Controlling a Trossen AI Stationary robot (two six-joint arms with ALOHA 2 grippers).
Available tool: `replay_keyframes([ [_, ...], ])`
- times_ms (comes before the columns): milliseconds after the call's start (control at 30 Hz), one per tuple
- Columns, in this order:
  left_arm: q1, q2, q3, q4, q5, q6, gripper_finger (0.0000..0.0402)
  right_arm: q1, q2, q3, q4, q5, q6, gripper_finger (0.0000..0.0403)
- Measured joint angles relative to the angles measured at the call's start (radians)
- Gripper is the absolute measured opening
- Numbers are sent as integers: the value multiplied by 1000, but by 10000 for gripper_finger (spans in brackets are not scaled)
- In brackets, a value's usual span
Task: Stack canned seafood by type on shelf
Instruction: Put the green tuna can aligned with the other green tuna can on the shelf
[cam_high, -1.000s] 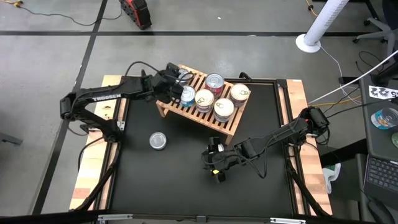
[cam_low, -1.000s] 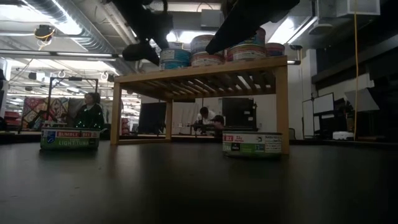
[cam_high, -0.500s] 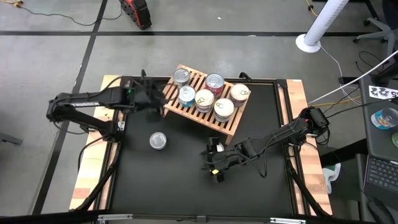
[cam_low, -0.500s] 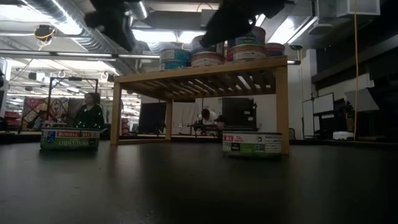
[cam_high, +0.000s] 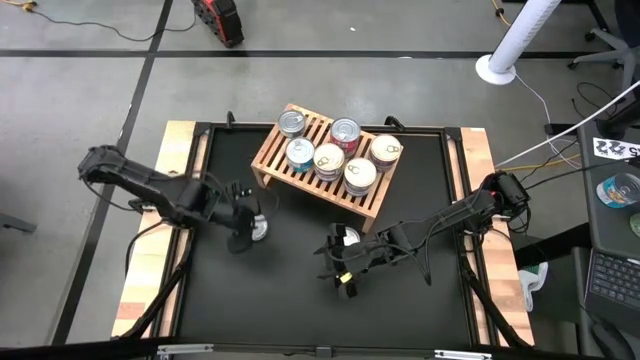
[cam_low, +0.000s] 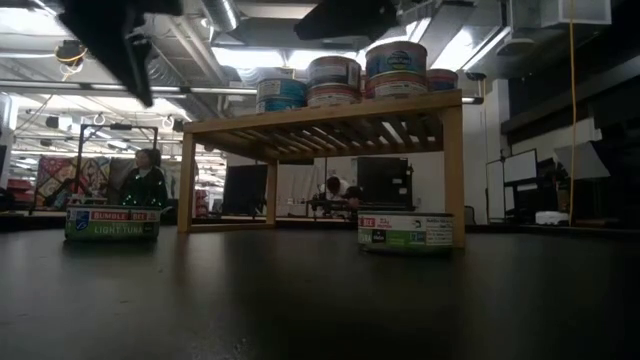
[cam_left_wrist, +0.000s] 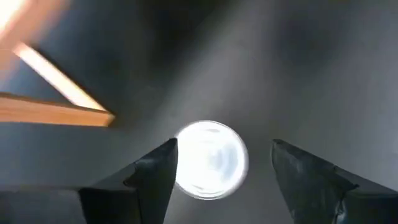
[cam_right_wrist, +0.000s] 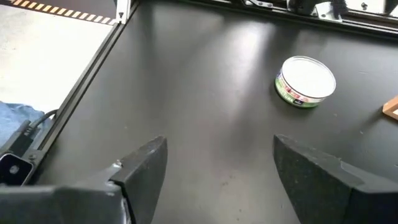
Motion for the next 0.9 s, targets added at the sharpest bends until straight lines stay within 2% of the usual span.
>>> replay_keyframes([
  [200,-109,0,-135,155,0,-105,251,-1,1,0,0,0,0,289],
  [433,-166,12,-253,362,-4,-59,250,-1,79,0,145,1,-89,289],
  [700,-177,115,-292,390,-47,-62,250,-2,187,-1,316,59,-234,289],
  [900,-176,234,-295,393,-76,-66,250,-7,248,-1,381,107,-263,289],
])
